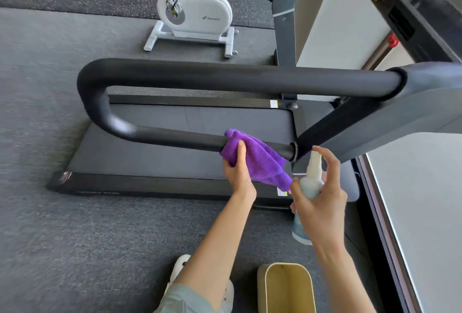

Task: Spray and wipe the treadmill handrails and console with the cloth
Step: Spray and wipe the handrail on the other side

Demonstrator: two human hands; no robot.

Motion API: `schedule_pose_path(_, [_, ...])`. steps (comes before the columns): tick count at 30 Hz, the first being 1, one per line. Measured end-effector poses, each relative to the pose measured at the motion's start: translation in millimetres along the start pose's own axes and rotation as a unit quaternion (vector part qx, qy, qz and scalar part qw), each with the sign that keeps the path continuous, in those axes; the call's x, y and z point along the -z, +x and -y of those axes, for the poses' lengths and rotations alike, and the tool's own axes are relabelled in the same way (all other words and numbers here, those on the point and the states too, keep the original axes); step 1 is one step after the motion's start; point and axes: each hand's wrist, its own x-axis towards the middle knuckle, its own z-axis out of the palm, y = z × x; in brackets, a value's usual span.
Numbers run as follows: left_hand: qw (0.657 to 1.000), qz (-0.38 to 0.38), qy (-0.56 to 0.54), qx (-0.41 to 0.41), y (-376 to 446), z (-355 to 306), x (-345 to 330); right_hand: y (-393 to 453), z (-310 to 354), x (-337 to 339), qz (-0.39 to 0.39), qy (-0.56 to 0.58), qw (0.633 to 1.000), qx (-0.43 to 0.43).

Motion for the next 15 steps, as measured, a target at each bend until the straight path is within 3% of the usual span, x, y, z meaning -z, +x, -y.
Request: schedule_pose_path(15, [0.983, -0.108, -0.041, -0.139, 50, -123, 73, 4, 43, -58, 0.065, 0.009, 0.997, 0.027])
